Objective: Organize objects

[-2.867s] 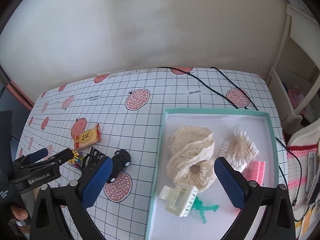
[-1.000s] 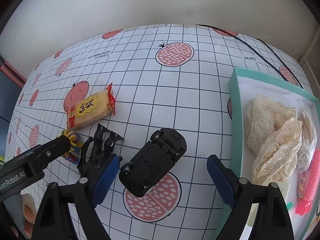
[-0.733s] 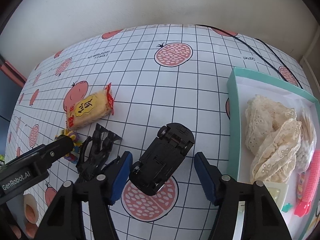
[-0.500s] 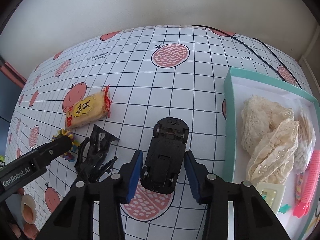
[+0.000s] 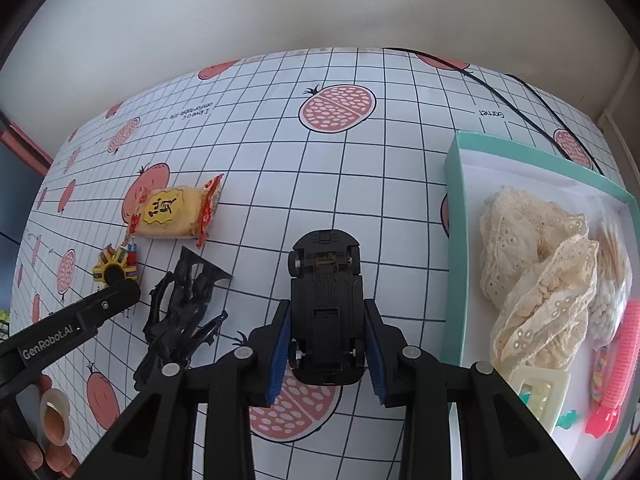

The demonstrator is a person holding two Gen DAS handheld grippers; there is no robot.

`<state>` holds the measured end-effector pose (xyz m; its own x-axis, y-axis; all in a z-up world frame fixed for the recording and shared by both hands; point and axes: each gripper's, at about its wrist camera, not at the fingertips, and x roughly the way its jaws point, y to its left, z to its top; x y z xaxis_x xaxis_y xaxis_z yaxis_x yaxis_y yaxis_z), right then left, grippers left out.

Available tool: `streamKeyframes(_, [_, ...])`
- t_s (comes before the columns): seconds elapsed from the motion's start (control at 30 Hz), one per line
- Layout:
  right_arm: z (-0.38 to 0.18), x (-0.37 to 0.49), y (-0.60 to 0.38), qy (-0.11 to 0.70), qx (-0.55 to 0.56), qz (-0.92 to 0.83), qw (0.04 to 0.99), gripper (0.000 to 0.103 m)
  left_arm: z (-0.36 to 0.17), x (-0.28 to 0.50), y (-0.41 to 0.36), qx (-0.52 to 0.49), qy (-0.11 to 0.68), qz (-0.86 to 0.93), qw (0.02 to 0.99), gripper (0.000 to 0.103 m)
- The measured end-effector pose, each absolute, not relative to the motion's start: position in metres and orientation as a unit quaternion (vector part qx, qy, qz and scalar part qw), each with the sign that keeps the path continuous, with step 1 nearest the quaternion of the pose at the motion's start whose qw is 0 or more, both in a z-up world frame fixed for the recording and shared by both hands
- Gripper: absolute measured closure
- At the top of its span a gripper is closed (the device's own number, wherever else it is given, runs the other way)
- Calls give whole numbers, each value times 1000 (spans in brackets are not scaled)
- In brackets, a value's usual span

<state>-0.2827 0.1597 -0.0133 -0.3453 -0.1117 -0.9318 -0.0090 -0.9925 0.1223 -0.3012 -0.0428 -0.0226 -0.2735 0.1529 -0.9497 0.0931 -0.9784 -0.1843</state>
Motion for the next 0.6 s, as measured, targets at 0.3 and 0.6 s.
streamKeyframes(0.3, [-13,-283,160,-59,572,-817,34,68,-21,-301,-46,-601,-107,792,17,89])
streamKeyframes(0.6, [5,-283,161,-64,553,-830,41,68,-10,-301,-52,-588,-118,800,19,93])
